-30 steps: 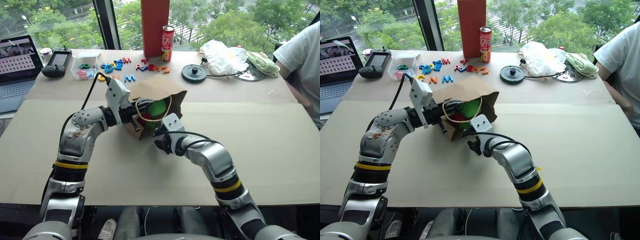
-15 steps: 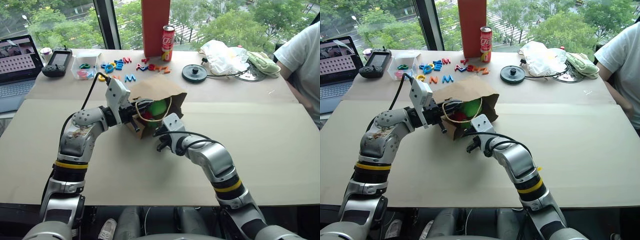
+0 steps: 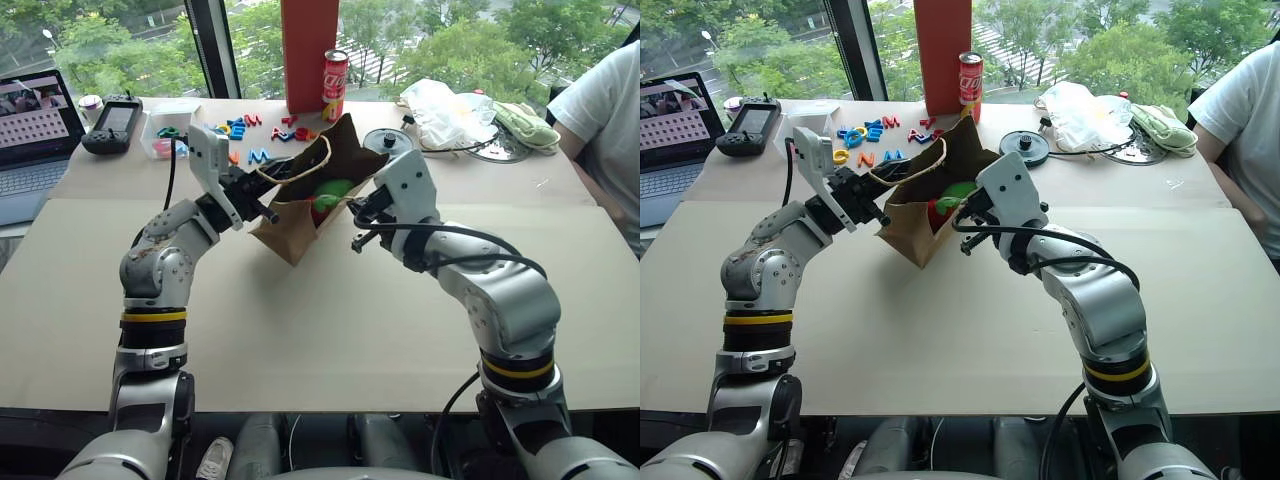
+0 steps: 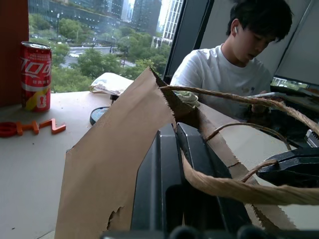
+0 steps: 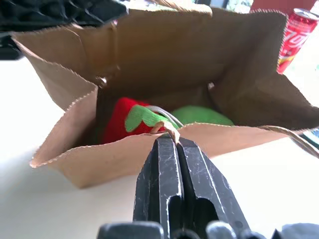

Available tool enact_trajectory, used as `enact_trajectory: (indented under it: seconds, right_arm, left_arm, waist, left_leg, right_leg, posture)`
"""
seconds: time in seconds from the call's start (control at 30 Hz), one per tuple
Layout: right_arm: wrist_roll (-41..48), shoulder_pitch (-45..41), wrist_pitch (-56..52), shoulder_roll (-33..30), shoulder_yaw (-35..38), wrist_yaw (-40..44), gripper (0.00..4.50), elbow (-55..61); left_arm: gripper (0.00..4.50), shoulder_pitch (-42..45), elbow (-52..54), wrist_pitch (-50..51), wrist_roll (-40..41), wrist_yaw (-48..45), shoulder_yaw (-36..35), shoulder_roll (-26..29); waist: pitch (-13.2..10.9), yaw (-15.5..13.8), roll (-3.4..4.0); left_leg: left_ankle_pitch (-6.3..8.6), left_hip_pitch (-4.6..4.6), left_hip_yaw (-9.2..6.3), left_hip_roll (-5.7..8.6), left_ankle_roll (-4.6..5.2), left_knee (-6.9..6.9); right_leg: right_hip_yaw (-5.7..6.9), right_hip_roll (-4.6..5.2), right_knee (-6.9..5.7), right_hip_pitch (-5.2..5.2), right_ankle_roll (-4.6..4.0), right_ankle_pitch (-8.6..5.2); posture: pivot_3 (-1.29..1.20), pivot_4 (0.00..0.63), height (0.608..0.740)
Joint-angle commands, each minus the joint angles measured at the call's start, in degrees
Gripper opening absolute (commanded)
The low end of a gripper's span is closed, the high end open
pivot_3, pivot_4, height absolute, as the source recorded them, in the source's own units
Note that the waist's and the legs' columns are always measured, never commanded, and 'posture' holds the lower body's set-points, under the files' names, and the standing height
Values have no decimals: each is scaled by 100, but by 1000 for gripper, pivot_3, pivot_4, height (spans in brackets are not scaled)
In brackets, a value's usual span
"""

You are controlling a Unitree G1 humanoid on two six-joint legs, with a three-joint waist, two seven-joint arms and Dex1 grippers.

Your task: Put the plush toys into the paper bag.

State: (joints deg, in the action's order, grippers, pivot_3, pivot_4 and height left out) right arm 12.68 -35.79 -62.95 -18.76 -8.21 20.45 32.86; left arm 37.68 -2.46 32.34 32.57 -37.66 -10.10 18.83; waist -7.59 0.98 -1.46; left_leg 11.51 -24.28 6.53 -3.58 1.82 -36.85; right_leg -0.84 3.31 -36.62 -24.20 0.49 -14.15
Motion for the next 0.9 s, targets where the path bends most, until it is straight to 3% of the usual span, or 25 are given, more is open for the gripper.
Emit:
enact_trajectory:
  seconds: [0.03, 0.47, 0.63, 0.67, 0.77, 0.9]
  right_arm:
    - [2, -42, 175, -69, -186, 34, 38, 172]
    - [-170, -325, 354, 353, -336, -280, 38, -367]
    - [-166, -322, 552, 380, -266, -319, 1751, -358]
    - [-101, -309, 609, 433, -210, -312, 2076, -312]
    - [11, -287, 687, 482, -120, -261, 3099, -238]
    - [182, -294, 628, 451, 78, -175, 4482, -50]
  left_arm:
    - [0, -174, 256, -52, 27, -17, 90, -20]
    - [0, 79, -443, -215, -156, -357, 189, 149]
    - [0, 71, -435, -45, 2, -484, 103, 231]
    - [608, 65, -406, 7, 64, -531, 74, 261]
    - [1496, 86, -320, 192, 231, -584, -23, 340]
    - [2999, 51, -190, 472, 465, -691, -227, 624]
  waist:
    - [0, -5, 0]
    - [0, -20, 0]
    - [0, -19, 0]
    - [0, -20, 0]
    - [0, -19, 0]
    - [0, -9, 0]
  left_leg:
    - [0, 1, 1, 2, 0, 0]
    - [0, -1, 2, 3, 0, -2]
    - [0, -2, 2, 3, 0, 0]
    - [0, -3, 2, 3, 0, 0]
    - [0, -2, 2, 3, 0, 0]
    - [0, -2, 2, 1, -1, 0]
  right_leg:
    - [0, 2, 0, 1, 0, 0]
    - [1, 3, 3, -1, 0, 0]
    - [1, 4, -2, 0, 0, 0]
    - [1, 4, -2, -1, 0, 0]
    - [1, 4, -1, -1, 0, 0]
    - [1, 3, -2, -2, 0, 0]
  posture:
    - [0, 150, 739]
    - [0, 150, 739]
    - [0, 150, 739]
    - [0, 150, 739]
    - [0, 150, 739]
    - [0, 150, 739]
